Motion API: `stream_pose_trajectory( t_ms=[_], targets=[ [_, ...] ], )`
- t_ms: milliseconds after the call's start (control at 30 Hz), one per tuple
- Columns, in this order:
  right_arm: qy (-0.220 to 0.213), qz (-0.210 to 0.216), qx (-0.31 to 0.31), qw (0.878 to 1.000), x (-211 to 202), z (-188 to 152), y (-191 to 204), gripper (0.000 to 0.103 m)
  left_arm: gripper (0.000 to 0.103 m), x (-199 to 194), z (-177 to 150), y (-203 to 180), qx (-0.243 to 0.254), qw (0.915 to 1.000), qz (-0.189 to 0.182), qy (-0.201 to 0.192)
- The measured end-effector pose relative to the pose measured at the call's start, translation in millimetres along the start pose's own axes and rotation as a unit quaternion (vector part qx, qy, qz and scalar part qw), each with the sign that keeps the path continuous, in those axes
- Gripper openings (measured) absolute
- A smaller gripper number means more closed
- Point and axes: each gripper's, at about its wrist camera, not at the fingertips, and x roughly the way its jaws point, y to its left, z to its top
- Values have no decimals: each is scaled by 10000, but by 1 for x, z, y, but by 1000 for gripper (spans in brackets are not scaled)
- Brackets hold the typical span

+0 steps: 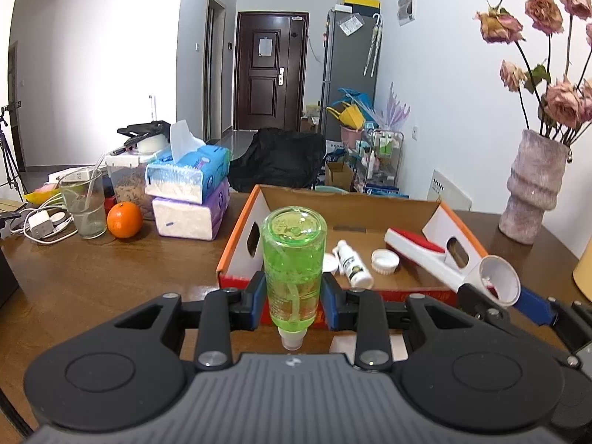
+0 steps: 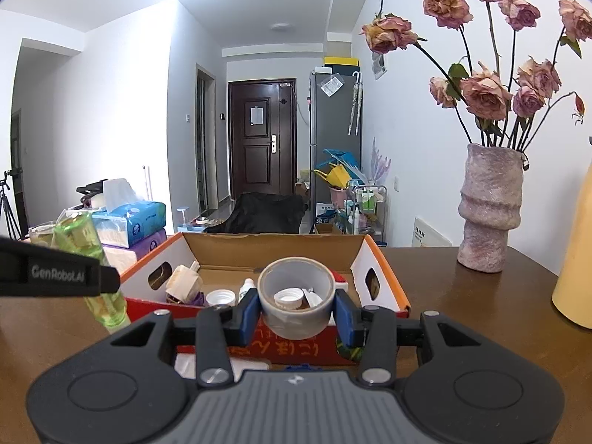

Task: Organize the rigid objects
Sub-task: 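Lift the green bottle in left tool while right tool carries the clear cup to the box, then open left tool over the box to drop the bottle while right tool releases the cup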

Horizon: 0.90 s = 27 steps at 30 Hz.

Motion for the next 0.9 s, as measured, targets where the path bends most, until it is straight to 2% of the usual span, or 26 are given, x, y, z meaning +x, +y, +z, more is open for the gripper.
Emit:
stream_pose_trajectory(
  t_ms=[900],
  targets=[
    [-49,88,-79,9999,60,31,0,42,32,50,42,-18,-231,9994,-118,-222]
  ],
)
